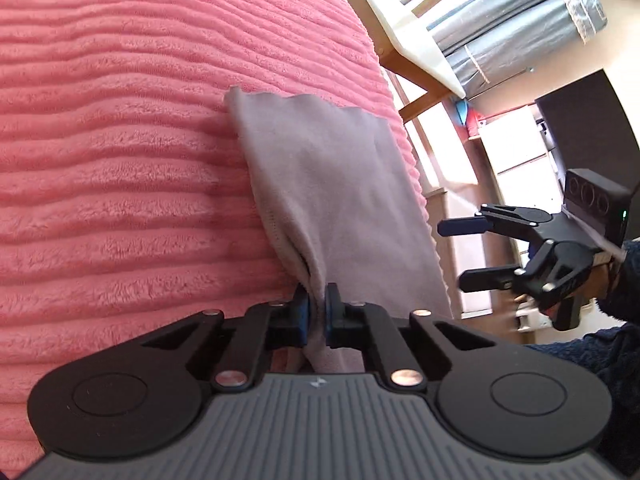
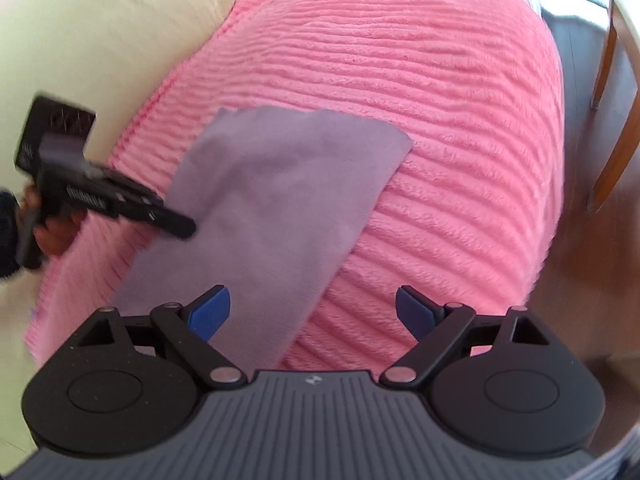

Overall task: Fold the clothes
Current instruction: 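Grasp the same edge with the right gripper while the left gripper holds it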

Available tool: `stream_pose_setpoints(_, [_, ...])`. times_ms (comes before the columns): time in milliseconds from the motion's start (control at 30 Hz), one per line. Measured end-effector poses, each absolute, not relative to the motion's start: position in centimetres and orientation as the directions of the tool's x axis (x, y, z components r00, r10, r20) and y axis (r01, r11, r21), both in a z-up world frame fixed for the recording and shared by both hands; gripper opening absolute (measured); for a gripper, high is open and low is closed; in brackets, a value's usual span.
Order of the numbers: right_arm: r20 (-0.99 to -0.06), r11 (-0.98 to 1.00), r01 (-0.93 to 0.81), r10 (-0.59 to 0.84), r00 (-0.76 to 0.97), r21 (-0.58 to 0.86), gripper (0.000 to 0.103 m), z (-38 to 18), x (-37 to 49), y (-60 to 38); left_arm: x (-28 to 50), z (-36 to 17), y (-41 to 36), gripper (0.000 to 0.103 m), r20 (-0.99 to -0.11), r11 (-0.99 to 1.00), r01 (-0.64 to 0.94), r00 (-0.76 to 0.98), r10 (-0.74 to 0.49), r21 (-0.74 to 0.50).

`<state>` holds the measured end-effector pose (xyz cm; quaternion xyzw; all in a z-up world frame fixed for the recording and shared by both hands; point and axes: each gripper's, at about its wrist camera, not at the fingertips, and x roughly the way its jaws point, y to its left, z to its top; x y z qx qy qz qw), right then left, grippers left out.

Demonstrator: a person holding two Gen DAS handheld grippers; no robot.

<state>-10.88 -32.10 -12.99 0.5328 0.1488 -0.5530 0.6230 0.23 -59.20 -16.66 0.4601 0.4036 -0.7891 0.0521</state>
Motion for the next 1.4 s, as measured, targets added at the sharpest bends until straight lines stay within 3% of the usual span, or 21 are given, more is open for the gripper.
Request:
stream_pose_setpoints(100, [-0.744, -0.239, 0.772, -0.535, 0.401, 0.589, 0.085, -14.1, -11.5, -31.8, -0.5, -16.4, -58.8, 0.014, -0.805, -0.694, 0.473, -0.529, 0.271, -0.544])
stream_pose_setpoints(167, [-0.728, -0.280, 0.724, -0.540, 0.424, 0.630, 0.077, -14.9, -12.0, -31.6, -1.1, -15.9, -58.3, 0.025, -0.819, -0.725, 0.454, -0.508, 0.266, -0.518])
stream_pose_setpoints(200, [-0.712, -0.290, 0.699, -0.548, 0.439, 0.654, 0.075, -15.3, -12.2, -31.5, -1.2, -15.9, -58.5, 0.025, -0.818, -0.716, 0.461, -0.506, 0.273, -0.524])
stream_pose_setpoints(267, [-0.682, -0.307, 0.650, -0.567, 0.462, 0.695, 0.074, -16.0, -12.5, -31.5, -1.2, -16.0, -59.1, 0.025, -0.809, -0.675, 0.488, -0.510, 0.293, -0.553])
stream_pose_setpoints(333, [-0.659, -0.327, 0.606, -0.584, 0.473, 0.725, 0.074, -16.6, -12.6, -31.5, -1.1, -16.1, -58.9, 0.033, -0.804, -0.669, 0.486, -0.513, 0.301, -0.562])
stream_pose_setpoints(433, [-0.624, -0.348, 0.544, -0.615, 0.482, 0.763, 0.074, -17.6, -12.9, -31.6, -1.1, -16.5, -58.6, 0.031, -0.806, -0.681, 0.480, -0.514, 0.293, -0.554])
stream_pose_setpoints(533, [-0.583, -0.365, 0.473, -0.649, 0.488, 0.802, 0.069, -19.1, -13.4, -31.6, -1.1, -16.5, -58.6, 0.012, -0.808, -0.694, 0.472, -0.517, 0.282, -0.544])
stream_pose_setpoints(633, [-0.547, -0.350, 0.436, -0.670, 0.502, 0.829, 0.050, -20.0, -13.4, -32.2, -1.2, -16.2, -58.4, 0.009, -0.810, -0.718, 0.448, -0.517, 0.278, -0.532])
stream_pose_setpoints(767, [-0.522, -0.344, 0.402, -0.676, 0.521, 0.848, 0.049, -20.8, -13.2, -33.3, -0.5, -16.7, -58.9, 0.012, -0.797, -0.685, 0.464, -0.527, 0.296, -0.562])
stream_pose_setpoints(800, [-0.517, -0.340, 0.400, -0.677, 0.524, 0.851, 0.043, -20.9, -13.3, -33.4, -0.7, -16.9, -58.9, 0.011, -0.797, -0.678, 0.473, -0.529, 0.293, -0.563])
stream_pose_setpoints(833, [-0.518, -0.339, 0.404, -0.676, 0.524, 0.850, 0.037, -21.0, -13.3, -33.5, -0.8, -16.8, -58.6, 0.010, -0.802, -0.688, 0.472, -0.525, 0.284, -0.552])
stream_pose_setpoints(867, [-0.522, -0.335, 0.413, -0.671, 0.526, 0.847, 0.016, -21.0, -13.2, -33.7, -0.9, -16.7, -58.4, 0.009, -0.808, -0.697, 0.471, -0.521, 0.275, -0.540])
stream_pose_setpoints(900, [-0.524, -0.327, 0.423, -0.665, 0.532, 0.845, 0.010, -21.1, -13.1, -33.9, -1.2, -16.4, -58.0, 0.007, -0.818, -0.713, 0.470, -0.513, 0.260, -0.520])
stream_pose_setpoints(1133, [-0.544, -0.247, 0.549, -0.687, 0.482, 0.799, 0.008, -17.9, -12.6, -34.0, -2.7, -13.8, -55.8, 0.003, -0.880, -0.808, 0.458, -0.452, 0.148, -0.371])
stream_pose_setpoints(1400, [-0.537, -0.251, 0.595, -0.759, 0.368, 0.763, 0.008, -14.4, -16.1, -33.9, -10.7, -10.0, -56.3, 0.003, -0.910, -0.877, 0.408, -0.409, 0.072, -0.252])
